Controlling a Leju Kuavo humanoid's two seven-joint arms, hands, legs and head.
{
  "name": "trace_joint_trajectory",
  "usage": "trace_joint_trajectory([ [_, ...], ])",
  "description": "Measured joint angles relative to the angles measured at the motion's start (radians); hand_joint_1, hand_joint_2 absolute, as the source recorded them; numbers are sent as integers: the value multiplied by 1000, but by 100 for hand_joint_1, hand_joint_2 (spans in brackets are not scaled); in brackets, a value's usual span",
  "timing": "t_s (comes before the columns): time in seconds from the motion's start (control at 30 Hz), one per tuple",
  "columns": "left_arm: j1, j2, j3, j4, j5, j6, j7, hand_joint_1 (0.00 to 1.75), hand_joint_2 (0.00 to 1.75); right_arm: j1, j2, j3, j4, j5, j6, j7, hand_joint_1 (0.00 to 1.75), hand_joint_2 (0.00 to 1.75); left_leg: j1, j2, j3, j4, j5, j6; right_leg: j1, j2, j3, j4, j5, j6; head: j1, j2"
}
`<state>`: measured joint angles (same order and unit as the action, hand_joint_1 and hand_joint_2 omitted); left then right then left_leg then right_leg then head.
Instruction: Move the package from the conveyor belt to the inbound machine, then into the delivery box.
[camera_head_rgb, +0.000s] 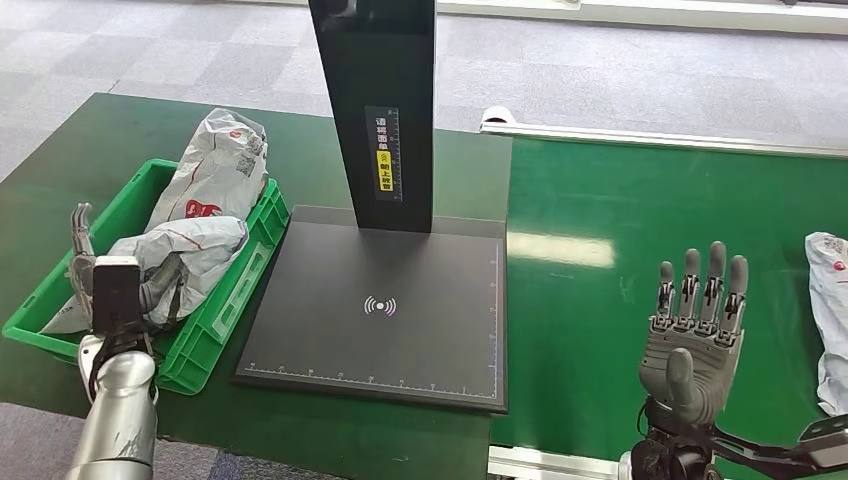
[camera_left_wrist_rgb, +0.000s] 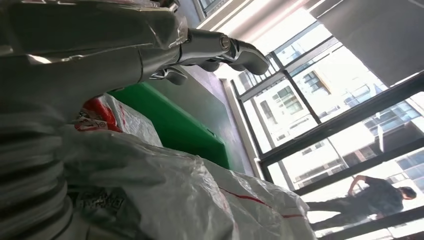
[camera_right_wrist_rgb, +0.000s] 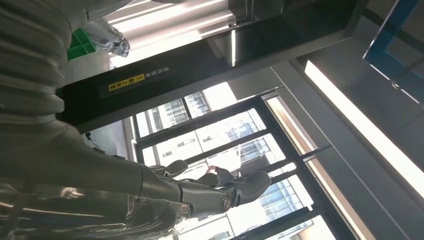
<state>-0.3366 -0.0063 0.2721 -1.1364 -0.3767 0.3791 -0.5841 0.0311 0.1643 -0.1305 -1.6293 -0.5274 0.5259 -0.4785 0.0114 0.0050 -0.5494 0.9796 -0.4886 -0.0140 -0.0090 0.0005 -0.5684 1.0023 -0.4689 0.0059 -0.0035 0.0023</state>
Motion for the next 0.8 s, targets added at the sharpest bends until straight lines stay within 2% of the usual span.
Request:
trace_joint_trajectory([
  [0.13, 62, -31, -49, -148, 71, -88, -19, 0, 175, -4, -2, 0, 10, 6, -3, 4, 0, 175, 0, 0, 0, 0, 0, 0, 0, 0, 0, 0, 0, 0, 0, 0],
  [0.3, 107, -52, -109, -280, 84, -106, -9, 0, 175, -14, -4, 0, 23, 7, -8, 6, 0, 175, 0, 0, 0, 0, 0, 0, 0, 0, 0, 0, 0, 0, 0, 0],
  [0.67, 125, -59, -131, -336, 98, -115, -12, 0, 175, -15, -8, 0, 29, 7, -10, 6, 0, 175, 0, 0, 0, 0, 0, 0, 0, 0, 0, 0, 0, 0, 0, 0],
  [0.8, 140, -60, -152, -363, 179, -221, -30, 0, 175, -18, -9, 1, 34, 8, -10, 14, 0, 175, 0, 0, 0, 0, 0, 0, 0, 0, 0, 0, 0, 0, 0, 0],
])
